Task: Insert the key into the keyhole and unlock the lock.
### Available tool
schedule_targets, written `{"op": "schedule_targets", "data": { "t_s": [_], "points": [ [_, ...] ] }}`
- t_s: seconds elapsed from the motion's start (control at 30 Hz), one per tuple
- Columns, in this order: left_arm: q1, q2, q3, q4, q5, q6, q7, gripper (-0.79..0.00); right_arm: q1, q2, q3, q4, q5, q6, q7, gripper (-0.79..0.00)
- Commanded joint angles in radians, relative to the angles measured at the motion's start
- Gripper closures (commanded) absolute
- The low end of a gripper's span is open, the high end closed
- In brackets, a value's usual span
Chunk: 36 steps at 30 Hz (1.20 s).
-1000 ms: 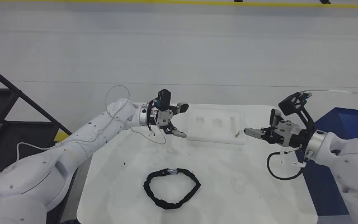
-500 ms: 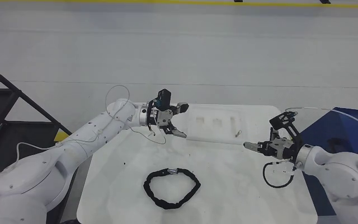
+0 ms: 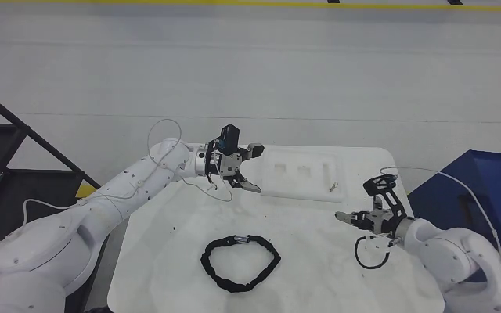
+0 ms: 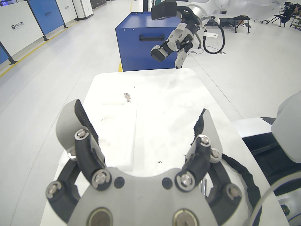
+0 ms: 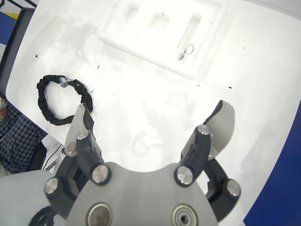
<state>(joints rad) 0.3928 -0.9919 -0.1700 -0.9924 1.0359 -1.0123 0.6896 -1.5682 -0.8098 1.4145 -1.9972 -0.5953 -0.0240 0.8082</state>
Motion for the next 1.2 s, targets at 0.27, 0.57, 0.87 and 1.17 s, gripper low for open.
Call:
{"op": "schedule_targets", "data": {
  "t_s": [0.27, 0.57, 0.87, 1.17],
  "points": [
    [0.0, 0.0, 0.0, 0.0, 0.0, 0.0, 0.0, -0.785, 0.307, -0.045, -0.218, 0.22, -0.005, -0.023, 0.09, -0.785],
    [0.0, 0.0, 0.0, 0.0, 0.0, 0.0, 0.0, -0.785, 0.579, -0.114, -0.417, 0.497, 0.044, -0.02, 0.168, -0.785],
    [0.0, 0.0, 0.0, 0.0, 0.0, 0.0, 0.0, -0.785, 0.717, -0.177, -0.541, 0.687, 0.103, 0.007, 0.187, -0.785],
    [0.0, 0.0, 0.0, 0.0, 0.0, 0.0, 0.0, -0.785, 0.792, -0.22, -0.595, 0.821, 0.149, 0.03, 0.211, -0.354]
  ]
}}
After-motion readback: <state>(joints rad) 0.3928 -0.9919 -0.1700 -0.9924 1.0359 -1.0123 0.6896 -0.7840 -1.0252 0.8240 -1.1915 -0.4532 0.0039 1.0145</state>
